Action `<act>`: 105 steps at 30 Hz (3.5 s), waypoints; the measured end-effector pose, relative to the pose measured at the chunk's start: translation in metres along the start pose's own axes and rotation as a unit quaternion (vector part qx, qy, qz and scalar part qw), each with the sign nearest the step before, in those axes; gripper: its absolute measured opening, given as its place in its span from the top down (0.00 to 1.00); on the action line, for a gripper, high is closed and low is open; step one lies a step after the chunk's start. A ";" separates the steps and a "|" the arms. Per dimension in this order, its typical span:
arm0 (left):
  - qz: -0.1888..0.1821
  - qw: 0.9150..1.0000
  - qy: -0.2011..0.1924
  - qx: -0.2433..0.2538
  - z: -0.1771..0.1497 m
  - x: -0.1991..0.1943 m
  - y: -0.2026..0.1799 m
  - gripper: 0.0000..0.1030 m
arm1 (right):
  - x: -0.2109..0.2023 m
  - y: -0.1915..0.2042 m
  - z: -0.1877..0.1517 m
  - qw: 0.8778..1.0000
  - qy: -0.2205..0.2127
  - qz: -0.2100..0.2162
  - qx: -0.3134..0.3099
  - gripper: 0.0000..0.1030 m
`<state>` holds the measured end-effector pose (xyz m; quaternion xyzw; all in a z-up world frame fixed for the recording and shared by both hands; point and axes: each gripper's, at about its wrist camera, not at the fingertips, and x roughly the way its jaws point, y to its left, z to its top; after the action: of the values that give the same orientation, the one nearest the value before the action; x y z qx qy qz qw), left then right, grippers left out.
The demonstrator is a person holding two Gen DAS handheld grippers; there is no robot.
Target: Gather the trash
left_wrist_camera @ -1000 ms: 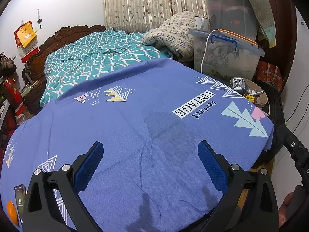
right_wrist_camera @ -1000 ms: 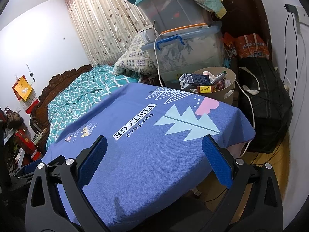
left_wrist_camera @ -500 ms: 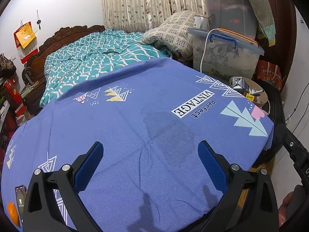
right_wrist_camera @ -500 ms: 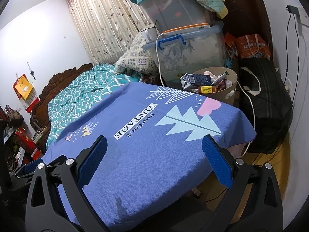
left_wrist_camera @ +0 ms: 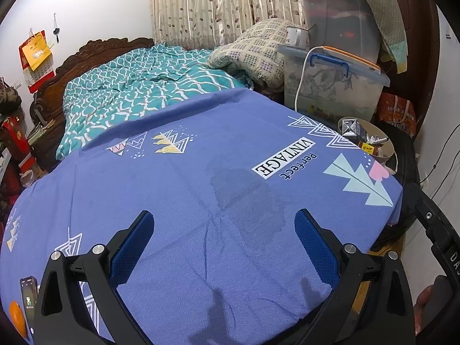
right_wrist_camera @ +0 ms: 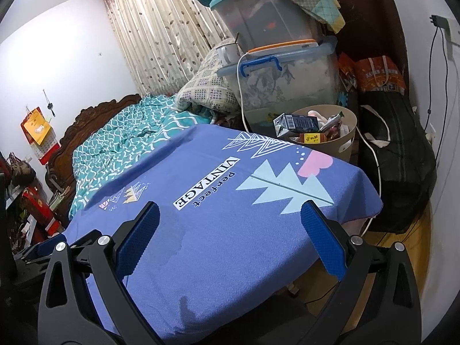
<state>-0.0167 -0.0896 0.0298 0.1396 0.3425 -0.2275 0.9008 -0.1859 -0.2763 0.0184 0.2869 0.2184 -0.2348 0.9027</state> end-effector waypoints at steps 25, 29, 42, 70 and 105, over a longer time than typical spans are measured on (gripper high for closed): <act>0.006 1.000 0.006 -0.005 -0.002 0.006 0.002 0.08 | 0.003 -0.001 -0.008 1.000 0.003 -0.002 0.000 0.05; 0.007 1.000 0.007 -0.004 -0.003 0.007 0.001 0.08 | 0.004 -0.002 -0.007 1.000 0.004 -0.002 0.000 0.05; 0.006 1.000 0.009 -0.004 -0.006 0.009 0.000 0.08 | 0.004 -0.004 -0.007 1.000 0.005 -0.002 0.001 0.05; 0.008 1.000 0.017 0.004 -0.011 0.015 0.002 0.08 | 0.008 -0.010 -0.018 1.000 0.010 -0.004 0.006 0.05; 0.007 1.000 0.018 0.014 -0.013 0.015 -0.003 0.08 | 0.009 -0.012 -0.017 1.000 0.011 -0.004 0.009 0.05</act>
<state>-0.0157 -0.0919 0.0098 0.1585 0.3541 -0.2235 0.8942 -0.1902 -0.2768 -0.0040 0.2966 0.2277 -0.2376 0.8965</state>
